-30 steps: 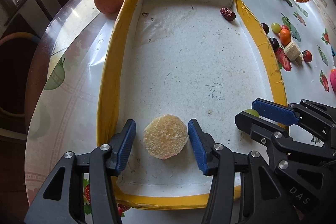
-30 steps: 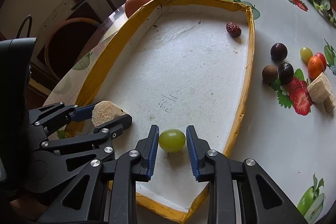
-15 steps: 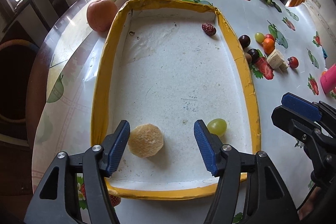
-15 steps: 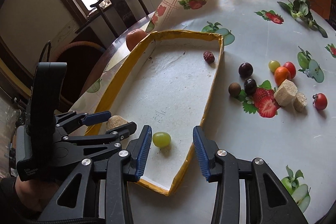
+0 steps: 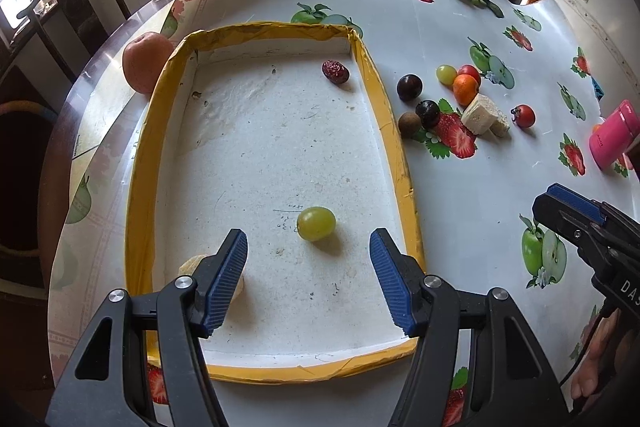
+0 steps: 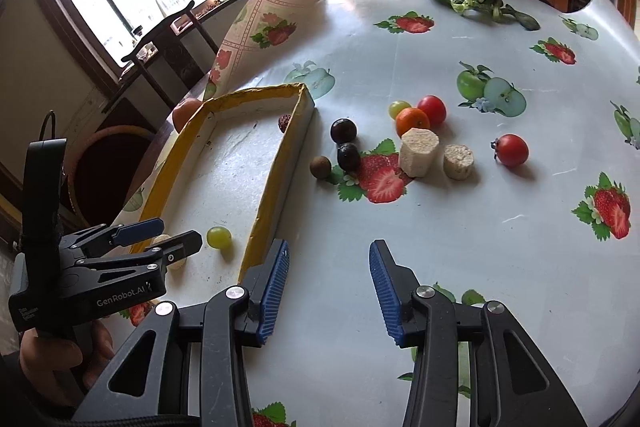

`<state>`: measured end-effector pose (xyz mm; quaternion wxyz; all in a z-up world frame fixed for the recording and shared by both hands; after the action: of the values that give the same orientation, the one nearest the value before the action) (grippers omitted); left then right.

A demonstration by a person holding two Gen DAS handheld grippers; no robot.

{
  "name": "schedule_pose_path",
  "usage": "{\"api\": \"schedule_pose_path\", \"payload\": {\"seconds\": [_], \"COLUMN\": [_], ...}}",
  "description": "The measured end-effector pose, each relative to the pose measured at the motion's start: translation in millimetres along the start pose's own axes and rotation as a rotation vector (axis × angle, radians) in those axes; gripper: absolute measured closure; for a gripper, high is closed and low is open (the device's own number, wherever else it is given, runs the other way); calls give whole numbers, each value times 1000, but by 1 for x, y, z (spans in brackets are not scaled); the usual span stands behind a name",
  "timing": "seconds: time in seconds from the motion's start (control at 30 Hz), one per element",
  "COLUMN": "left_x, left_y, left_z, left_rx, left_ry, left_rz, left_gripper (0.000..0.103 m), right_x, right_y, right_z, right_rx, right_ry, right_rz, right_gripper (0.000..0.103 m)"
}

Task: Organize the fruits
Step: 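Carry the grape and slice into the tray and open both tools, then grasp the red cherry tomato with the right tool while the left tool grasps another beige slice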

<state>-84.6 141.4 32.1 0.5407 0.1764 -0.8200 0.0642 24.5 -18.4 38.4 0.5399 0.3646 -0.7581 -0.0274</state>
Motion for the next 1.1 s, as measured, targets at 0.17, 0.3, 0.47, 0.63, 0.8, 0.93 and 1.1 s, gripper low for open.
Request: {"api": "schedule_pose_path", "payload": {"seconds": [0.17,0.3,0.47,0.63,0.8,0.93,1.1], "left_x": [-2,-3,-4,-9,-20,-32,-53], "left_y": [-9,-22,-43,-62,-84,-101,-117], "left_z": [-5,-13,-25,-41,-62,-81,-101], "left_rx": [-4,-19,-47,-59,-72,-81,-77], "left_ry": [2,0,-8,-11,-14,-11,5], "left_rz": [11,29,55,91,116,130,147], "left_gripper": [40,40,40,40,40,40,40], "right_x": [4,6,5,3,-5,-15,-29], "right_y": [-22,-38,-55,-69,-86,-104,-122], "right_z": [-1,-2,-4,-11,-29,-53,-80], "right_rx": [-35,-57,-78,-88,-88,-101,-109], "right_ry": [-8,-14,-14,-19,-41,-61,-64], "right_rz": [22,41,60,79,125,165,188], "right_gripper": [59,59,59,59,59,60,60]}}
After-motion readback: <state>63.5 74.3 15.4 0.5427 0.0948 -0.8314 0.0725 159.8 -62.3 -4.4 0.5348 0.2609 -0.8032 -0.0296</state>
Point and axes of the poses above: each gripper's, at about its wrist camera, not at the fingertips, and x roughly against the way its jaws point, y to its left, z to its underside, the point moved 2 cm from there along -x, roughly the way its jaws point, and after that the axes turned 14 degrees about -x, right-handed, at the moved point
